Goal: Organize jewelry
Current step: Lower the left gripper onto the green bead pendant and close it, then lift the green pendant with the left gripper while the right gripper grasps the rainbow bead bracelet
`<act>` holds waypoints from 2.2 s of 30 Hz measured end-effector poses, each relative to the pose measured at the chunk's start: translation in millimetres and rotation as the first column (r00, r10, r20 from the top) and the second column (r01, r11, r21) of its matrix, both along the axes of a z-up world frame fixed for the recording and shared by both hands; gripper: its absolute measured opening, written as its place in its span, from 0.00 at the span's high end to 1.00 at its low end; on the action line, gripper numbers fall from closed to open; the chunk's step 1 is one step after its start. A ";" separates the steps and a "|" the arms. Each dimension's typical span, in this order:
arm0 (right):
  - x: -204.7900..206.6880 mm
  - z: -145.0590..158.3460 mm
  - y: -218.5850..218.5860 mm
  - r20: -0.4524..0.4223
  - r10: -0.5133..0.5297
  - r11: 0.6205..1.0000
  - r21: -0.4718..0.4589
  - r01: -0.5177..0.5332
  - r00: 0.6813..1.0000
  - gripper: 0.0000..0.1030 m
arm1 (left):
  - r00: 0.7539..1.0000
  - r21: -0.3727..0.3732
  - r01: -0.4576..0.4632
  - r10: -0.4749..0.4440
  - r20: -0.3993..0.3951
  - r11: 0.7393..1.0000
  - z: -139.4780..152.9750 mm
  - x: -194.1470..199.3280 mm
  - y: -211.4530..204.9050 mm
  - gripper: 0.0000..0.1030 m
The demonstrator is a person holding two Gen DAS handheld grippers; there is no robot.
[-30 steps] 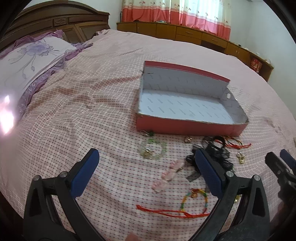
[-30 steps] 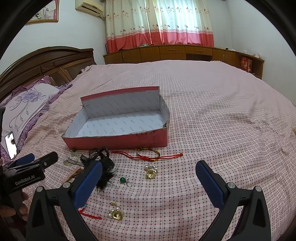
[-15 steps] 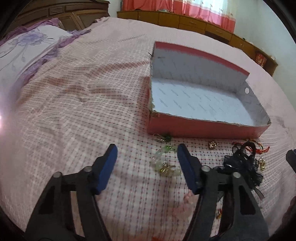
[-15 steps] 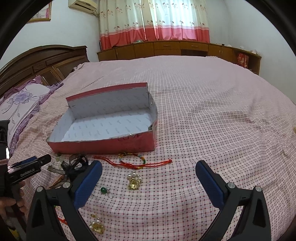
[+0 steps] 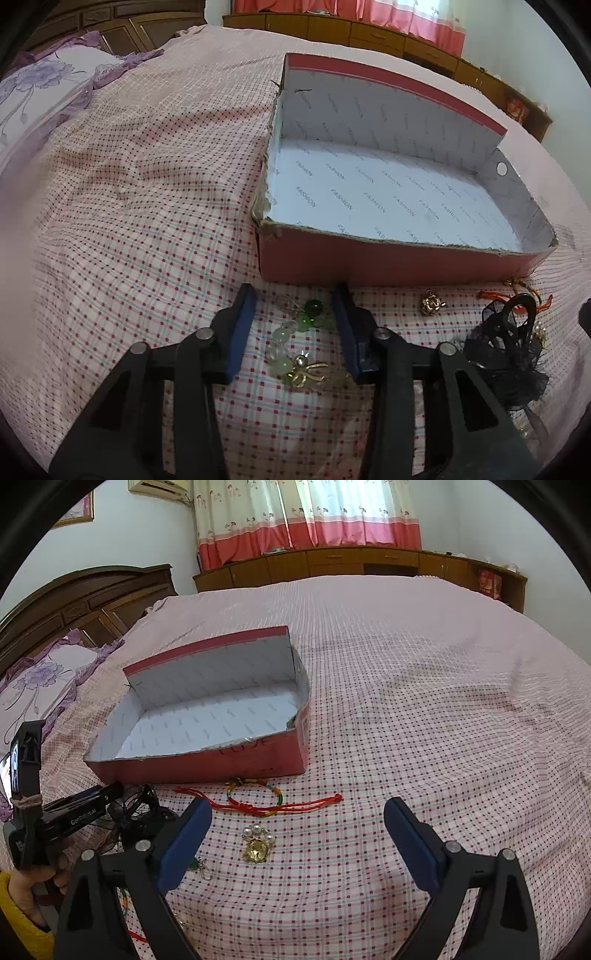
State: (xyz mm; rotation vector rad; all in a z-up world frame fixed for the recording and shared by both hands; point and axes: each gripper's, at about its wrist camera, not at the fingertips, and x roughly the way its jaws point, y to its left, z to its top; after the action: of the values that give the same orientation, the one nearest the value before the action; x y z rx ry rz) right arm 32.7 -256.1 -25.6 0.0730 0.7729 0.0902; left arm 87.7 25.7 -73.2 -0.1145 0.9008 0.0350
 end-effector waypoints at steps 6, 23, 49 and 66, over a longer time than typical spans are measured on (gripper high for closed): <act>7.6 -3.7 -2.7 0.002 -0.001 1.000 0.004 0.001 1.000 0.08 | 1.000 -0.015 -0.010 0.011 0.011 1.000 -2.0 -8.2 2.6 0.85; 13.9 -23.9 -2.0 -0.052 0.017 1.000 0.000 -0.017 0.998 0.13 | 0.992 -0.101 0.014 -0.001 0.125 0.995 46.5 -44.2 29.0 0.98; 37.1 -45.9 34.5 -0.079 0.123 0.992 0.005 -0.123 0.989 0.92 | 0.980 -0.111 0.039 -0.016 0.200 0.993 80.3 -77.0 31.5 0.97; -22.9 23.3 18.0 0.085 0.125 0.986 0.103 -0.133 0.989 0.94 | 0.965 -0.115 0.064 -0.032 0.260 0.991 99.4 -86.0 23.2 0.97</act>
State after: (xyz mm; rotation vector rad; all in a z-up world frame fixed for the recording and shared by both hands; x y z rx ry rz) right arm 9.8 -238.1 -2.4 0.1215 0.6942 0.2567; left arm 1.6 49.0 26.1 -0.2071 0.6449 -0.0799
